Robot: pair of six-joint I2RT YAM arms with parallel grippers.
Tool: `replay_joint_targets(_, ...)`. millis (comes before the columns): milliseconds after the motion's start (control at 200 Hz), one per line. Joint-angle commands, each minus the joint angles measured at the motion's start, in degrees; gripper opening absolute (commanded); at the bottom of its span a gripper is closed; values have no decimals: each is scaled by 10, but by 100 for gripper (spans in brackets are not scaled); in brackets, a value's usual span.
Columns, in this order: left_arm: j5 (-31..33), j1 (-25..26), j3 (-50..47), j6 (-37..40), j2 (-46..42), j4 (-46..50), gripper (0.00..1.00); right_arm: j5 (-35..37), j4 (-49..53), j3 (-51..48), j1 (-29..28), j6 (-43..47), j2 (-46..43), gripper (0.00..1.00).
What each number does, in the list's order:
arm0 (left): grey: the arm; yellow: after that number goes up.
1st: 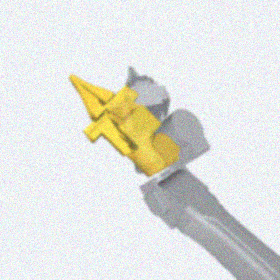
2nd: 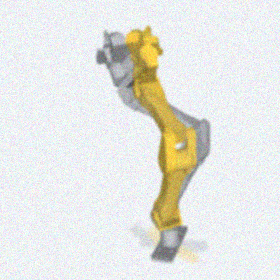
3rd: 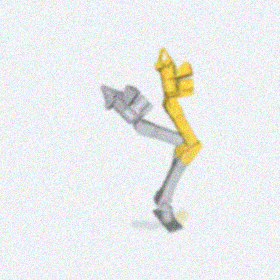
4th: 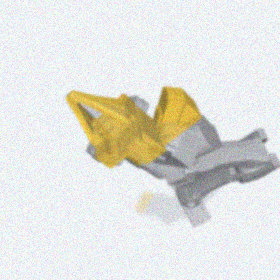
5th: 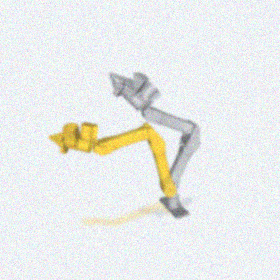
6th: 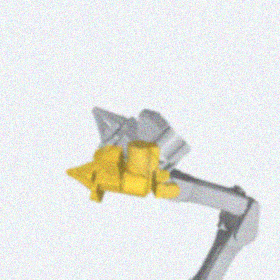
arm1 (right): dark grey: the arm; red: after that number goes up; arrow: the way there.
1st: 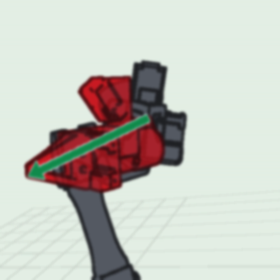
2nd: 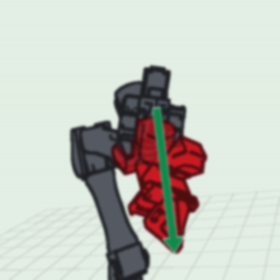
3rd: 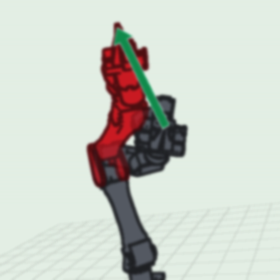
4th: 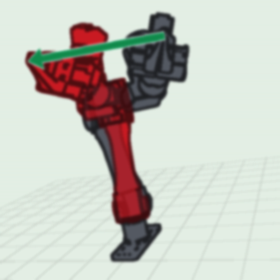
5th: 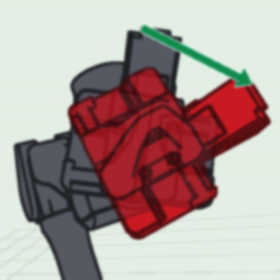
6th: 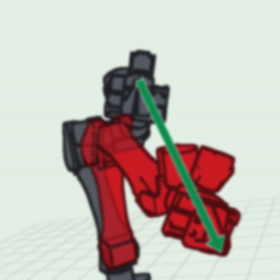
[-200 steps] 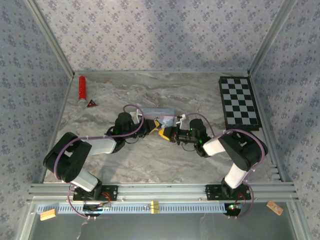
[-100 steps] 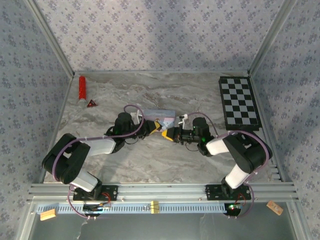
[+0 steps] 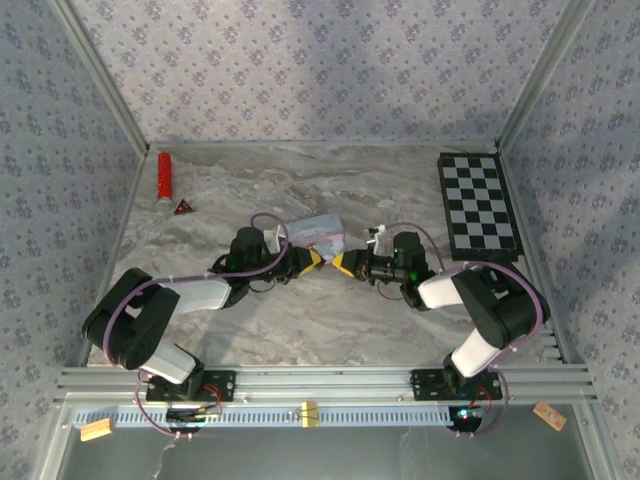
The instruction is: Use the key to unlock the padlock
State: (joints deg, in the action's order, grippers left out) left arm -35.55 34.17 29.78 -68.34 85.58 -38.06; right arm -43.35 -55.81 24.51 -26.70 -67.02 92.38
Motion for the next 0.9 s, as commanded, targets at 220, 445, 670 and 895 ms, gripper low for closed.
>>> replay_joint_targets(220,-33,-8,0,-3,-22,-50,0,17,22,-14,-1,25,-33,0)
replay_joint_targets(445,-43,-20,10,-16,-6,-73,0,-5,38,-22,-20,40,-54,0)
replay_joint_targets(670,-62,-23,23,11,-21,-25,0,-8,9,-24,-47,26,-54,0)
replay_joint_targets(895,-80,-26,27,15,-28,-15,0,-15,2,-21,-56,30,-51,0)
